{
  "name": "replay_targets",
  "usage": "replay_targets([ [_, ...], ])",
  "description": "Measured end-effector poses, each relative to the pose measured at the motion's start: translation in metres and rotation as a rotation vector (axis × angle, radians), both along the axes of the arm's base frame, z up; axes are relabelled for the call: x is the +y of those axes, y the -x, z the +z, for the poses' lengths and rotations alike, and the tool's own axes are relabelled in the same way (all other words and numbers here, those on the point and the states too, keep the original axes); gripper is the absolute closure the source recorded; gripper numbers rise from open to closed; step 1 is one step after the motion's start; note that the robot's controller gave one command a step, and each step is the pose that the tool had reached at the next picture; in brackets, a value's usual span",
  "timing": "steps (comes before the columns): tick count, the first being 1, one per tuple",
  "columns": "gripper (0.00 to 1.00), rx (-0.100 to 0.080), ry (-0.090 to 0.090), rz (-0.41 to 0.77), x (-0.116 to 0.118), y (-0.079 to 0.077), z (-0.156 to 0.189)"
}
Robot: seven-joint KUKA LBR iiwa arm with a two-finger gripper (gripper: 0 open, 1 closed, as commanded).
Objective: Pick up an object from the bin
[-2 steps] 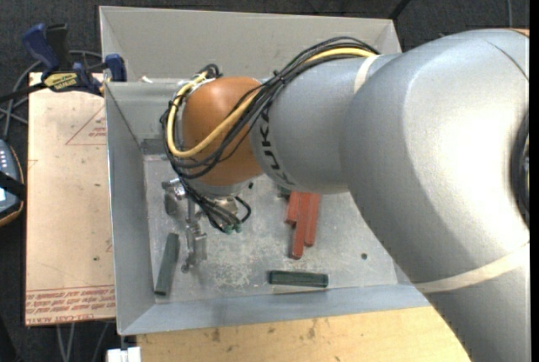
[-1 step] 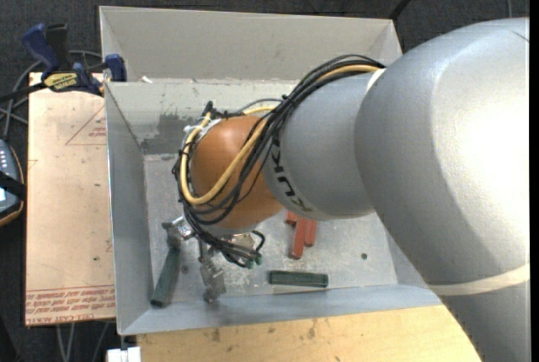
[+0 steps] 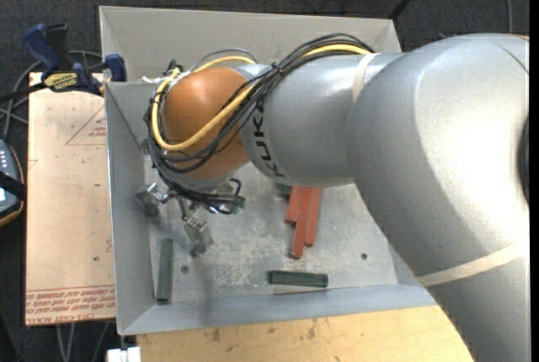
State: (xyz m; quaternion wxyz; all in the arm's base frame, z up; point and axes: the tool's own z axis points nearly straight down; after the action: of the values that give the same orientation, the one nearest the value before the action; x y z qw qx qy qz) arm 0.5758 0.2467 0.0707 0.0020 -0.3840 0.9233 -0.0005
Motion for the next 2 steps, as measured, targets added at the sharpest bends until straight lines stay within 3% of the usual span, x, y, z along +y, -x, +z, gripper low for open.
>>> replay_targets([
  [1,0.0,0.007,0.001,0.201,-0.013,0.09,0.028],
  [2,0.0,0.002,-0.001,0.546,0.001,0.061,0.011],
])
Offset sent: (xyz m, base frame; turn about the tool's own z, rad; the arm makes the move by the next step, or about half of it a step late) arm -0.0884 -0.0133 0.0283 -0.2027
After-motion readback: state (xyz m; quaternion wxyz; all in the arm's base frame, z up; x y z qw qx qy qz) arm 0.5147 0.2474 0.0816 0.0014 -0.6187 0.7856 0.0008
